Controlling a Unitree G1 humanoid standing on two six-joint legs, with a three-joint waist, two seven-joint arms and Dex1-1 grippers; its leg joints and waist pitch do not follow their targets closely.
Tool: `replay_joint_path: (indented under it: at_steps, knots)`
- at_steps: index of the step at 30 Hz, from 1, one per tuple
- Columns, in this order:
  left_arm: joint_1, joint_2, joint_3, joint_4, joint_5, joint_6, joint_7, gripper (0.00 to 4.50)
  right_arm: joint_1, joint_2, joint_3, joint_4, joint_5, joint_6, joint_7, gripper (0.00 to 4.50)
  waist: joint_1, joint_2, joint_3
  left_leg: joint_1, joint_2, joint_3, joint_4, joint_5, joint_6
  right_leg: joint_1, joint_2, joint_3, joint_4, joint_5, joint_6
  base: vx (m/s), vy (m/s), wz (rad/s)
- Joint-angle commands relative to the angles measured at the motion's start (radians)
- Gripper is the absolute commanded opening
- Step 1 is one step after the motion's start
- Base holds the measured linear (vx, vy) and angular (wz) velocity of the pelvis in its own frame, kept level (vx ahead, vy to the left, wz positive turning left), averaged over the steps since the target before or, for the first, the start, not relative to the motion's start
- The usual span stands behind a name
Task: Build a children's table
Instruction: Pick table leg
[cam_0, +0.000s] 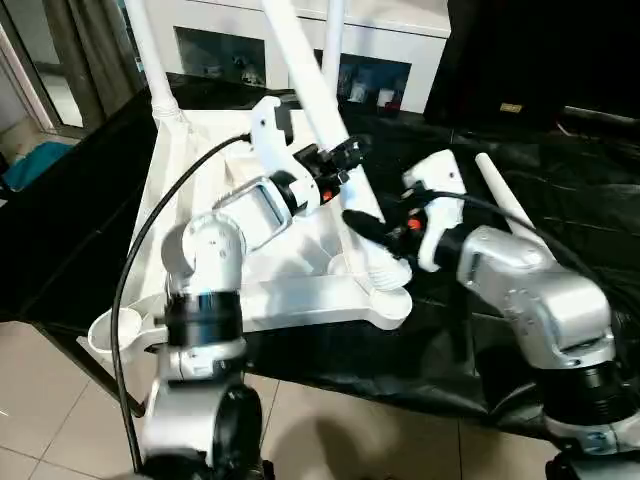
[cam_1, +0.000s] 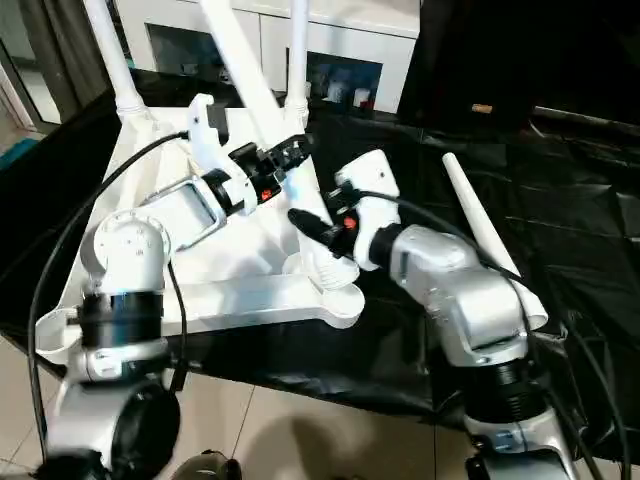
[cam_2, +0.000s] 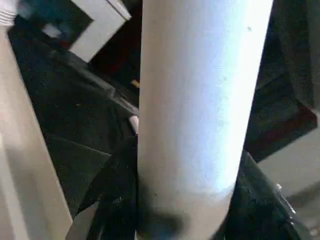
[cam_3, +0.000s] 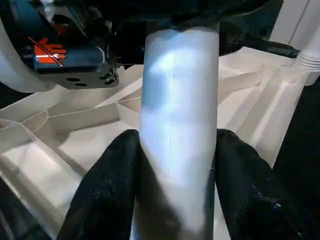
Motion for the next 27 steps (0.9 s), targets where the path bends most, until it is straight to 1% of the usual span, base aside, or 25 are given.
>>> replay_joint_path:
  at_steps: [1,3,4,5,6,7,8,9,10,11,12,14,15,16,17,18,19,20,21,22,23,24,25,26,27]
  knots:
    - [-0.033,-0.032,0.009,-0.001,0.001,-0.038,0.057,1.86,-0.009,0.005,0.061,0.01,-0.049,-0.01,-0.021,1.83,-0.006,-0.009,-0.079,0.032,0.064,-0.04,-0.077,-0.18,-0.021,0.047,-0.08,0.052,-0.08,-0.242,-0.121,0.0,0.0,0.0]
    - [-0.035,-0.03,0.009,0.003,0.014,-0.049,0.068,1.86,-0.011,0.01,0.067,0.013,-0.061,-0.022,-0.028,1.83,-0.006,-0.008,-0.079,0.033,0.064,-0.04,-0.078,-0.188,-0.028,0.046,-0.08,0.052,-0.08,-0.247,-0.116,0.0,0.0,0.0]
    - [-0.036,-0.026,0.003,0.003,0.026,-0.054,0.073,1.86,-0.013,0.018,0.072,0.018,-0.071,-0.038,-0.035,1.83,-0.009,-0.002,-0.079,0.034,0.065,-0.041,-0.079,-0.2,-0.037,0.044,-0.079,0.053,-0.081,-0.238,-0.113,0.0,0.0,0.0]
    - [-0.036,-0.025,0.0,0.001,0.03,-0.057,0.077,1.86,-0.013,0.021,0.073,0.018,-0.074,-0.045,-0.036,1.83,-0.009,-0.004,-0.079,0.034,0.064,-0.041,-0.079,-0.202,-0.038,0.045,-0.079,0.053,-0.08,-0.235,-0.114,0.0,0.0,0.0]
    - [-0.035,-0.018,-0.014,0.001,0.039,-0.059,0.068,1.86,-0.013,0.026,0.067,0.02,-0.067,-0.05,-0.036,1.83,-0.007,0.001,-0.08,0.035,0.064,-0.041,-0.079,-0.204,-0.039,0.045,-0.081,0.053,-0.079,-0.228,-0.115,0.0,0.0,0.0]
    - [-0.034,-0.013,-0.024,0.0,0.044,-0.061,0.064,1.86,-0.013,0.031,0.063,0.021,-0.063,-0.053,-0.036,1.83,-0.008,0.001,-0.079,0.036,0.065,-0.042,-0.081,-0.208,-0.04,0.045,-0.078,0.053,-0.079,-0.221,-0.114,0.0,0.0,0.0]
    - [-0.034,-0.013,-0.024,0.0,0.044,-0.061,0.064,1.86,-0.013,0.031,0.063,0.021,-0.063,-0.053,-0.036,2.39,-0.008,0.001,-0.079,0.036,0.065,-0.042,-0.081,-0.208,-0.04,0.045,-0.078,0.053,-0.079,-0.221,-0.114,0.0,0.0,0.0]
    - [-0.033,-0.002,-0.042,-0.003,0.046,-0.063,0.048,1.86,-0.014,0.051,0.027,0.026,-0.034,-0.052,-0.04,2.53,-0.008,0.006,-0.08,0.036,0.065,-0.042,-0.081,-0.213,-0.043,0.046,-0.079,0.053,-0.079,-0.212,-0.116,0.0,0.0,0.0]
    - [-0.033,0.005,-0.051,-0.005,0.042,-0.06,0.038,1.86,-0.015,0.06,0.007,0.027,-0.019,-0.048,-0.04,2.53,-0.009,0.004,-0.08,0.036,0.065,-0.042,-0.082,-0.215,-0.045,0.046,-0.079,0.053,-0.078,-0.205,-0.118,0.0,0.0,0.0]
    - [-0.034,0.007,-0.053,-0.005,0.041,-0.059,0.035,1.86,-0.016,0.062,0.001,0.027,-0.014,-0.047,-0.039,2.58,-0.01,0.003,-0.08,0.036,0.065,-0.043,-0.082,-0.215,-0.044,0.047,-0.078,0.053,-0.077,-0.201,-0.119,0.0,0.0,0.0]
    - [-0.034,0.015,-0.061,-0.006,0.039,-0.058,0.023,1.86,-0.017,0.07,-0.026,0.025,0.015,-0.03,-0.035,2.7,-0.01,0.003,-0.081,0.036,0.065,-0.042,-0.082,-0.214,-0.044,0.047,-0.079,0.053,-0.076,-0.197,-0.121,0.0,0.0,0.0]
    - [-0.038,0.06,-0.104,-0.007,0.039,-0.055,-0.056,1.85,-0.014,0.037,-0.078,0.012,0.076,0.005,0.024,2.89,-0.007,0.008,-0.082,0.039,0.064,-0.042,-0.08,-0.212,-0.04,0.048,-0.079,0.053,-0.076,-0.186,-0.124,0.0,0.0,0.0]
    - [-0.038,0.06,-0.104,-0.007,0.039,-0.055,-0.056,1.85,-0.014,0.037,-0.078,0.012,0.076,0.005,0.024,2.95,-0.006,0.009,-0.082,0.039,0.064,-0.042,-0.08,-0.21,-0.037,0.049,-0.078,0.052,-0.075,-0.183,-0.121,0.0,0.0,0.0]
    - [-0.038,0.078,-0.118,-0.011,0.033,-0.048,-0.093,1.85,-0.006,0.012,-0.096,-0.001,0.115,0.025,0.072,2.95,-0.006,0.008,-0.081,0.038,0.064,-0.041,-0.081,-0.209,-0.036,0.05,-0.076,0.052,-0.075,-0.176,-0.123,0.0,0.0,0.0]
    - [-0.04,0.101,-0.134,-0.015,0.022,-0.037,-0.144,1.85,0.01,-0.024,-0.122,-0.024,0.173,0.05,0.138,2.99,-0.004,0.005,-0.082,0.039,0.064,-0.041,-0.08,-0.207,-0.033,0.052,-0.077,0.052,-0.075,-0.174,-0.122,0.0,0.0,0.0]
    - [-0.04,0.105,-0.137,-0.015,0.02,-0.035,-0.152,1.85,0.012,-0.029,-0.126,-0.028,0.182,0.053,0.149,2.99,-0.002,0.006,-0.082,0.039,0.065,-0.04,-0.08,-0.201,-0.029,0.052,-0.079,0.053,-0.074,-0.172,-0.122,0.0,0.0,0.0]
    - [-0.04,0.138,-0.157,-0.027,-0.001,-0.011,-0.22,1.85,0.024,-0.061,-0.153,-0.038,0.233,0.094,0.2,2.99,-0.002,0.005,-0.082,0.036,0.062,-0.04,-0.078,-0.189,-0.023,0.054,-0.079,0.052,-0.073,-0.164,-0.134,0.0,0.0,0.0]
    - [-0.041,0.181,-0.179,-0.045,-0.039,0.028,-0.312,1.85,0.041,-0.103,-0.187,-0.045,0.294,0.143,0.266,2.99,0.001,0.009,-0.083,0.039,0.064,-0.04,-0.078,-0.184,-0.019,0.055,-0.08,0.052,-0.071,-0.164,-0.137,0.0,0.0,0.0]
    - [-0.042,0.203,-0.188,-0.054,-0.062,0.049,-0.362,1.85,0.05,-0.125,-0.203,-0.046,0.32,0.168,0.299,2.99,0.003,0.009,-0.083,0.04,0.064,-0.039,-0.076,-0.18,-0.017,0.054,-0.08,0.052,-0.07,-0.166,-0.147,0.0,0.0,0.0]
    - [-0.042,0.225,-0.197,-0.063,-0.079,0.066,-0.402,1.85,0.055,-0.137,-0.212,-0.041,0.33,0.178,0.315,2.99,0.002,0.008,-0.082,0.038,0.064,-0.038,-0.076,-0.176,-0.016,0.054,-0.08,0.052,-0.069,-0.165,-0.154,0.0,0.0,0.0]
    - [-0.043,0.241,-0.206,-0.067,-0.09,0.074,-0.431,1.85,0.058,-0.146,-0.218,-0.037,0.34,0.185,0.322,2.99,0.001,0.011,-0.082,0.037,0.064,-0.038,-0.076,-0.175,-0.021,0.052,-0.08,0.051,-0.069,-0.167,-0.17,0.0,0.0,0.0]
    - [-0.043,0.241,-0.206,-0.067,-0.09,0.074,-0.431,1.85,0.058,-0.146,-0.218,-0.037,0.34,0.185,0.322,2.99,-0.002,0.008,-0.081,0.035,0.063,-0.038,-0.076,-0.181,-0.024,0.054,-0.082,0.05,-0.071,-0.183,-0.175,0.0,0.0,0.0]
    - [-0.046,0.269,-0.216,-0.081,-0.128,0.101,-0.492,1.85,0.069,-0.167,-0.225,-0.034,0.367,0.202,0.347,2.99,-0.001,0.005,-0.081,0.037,0.063,-0.038,-0.075,-0.189,-0.028,0.054,-0.084,0.049,-0.072,-0.208,-0.175,0.0,0.0,0.0]
    - [-0.048,0.273,-0.215,-0.085,-0.141,0.109,-0.506,1.85,0.073,-0.172,-0.226,-0.034,0.376,0.208,0.355,2.99,0.0,0.006,-0.081,0.04,0.064,-0.037,-0.075,-0.193,-0.028,0.053,-0.086,0.05,-0.074,-0.219,-0.177,0.0,0.0,0.0]
    - [-0.049,0.275,-0.215,-0.087,-0.148,0.113,-0.512,1.85,0.074,-0.174,-0.226,-0.034,0.381,0.211,0.358,2.99,-0.001,0.007,-0.078,0.038,0.064,-0.037,-0.076,-0.205,-0.029,0.052,-0.085,0.051,-0.077,-0.242,-0.177,0.0,0.0,0.0]
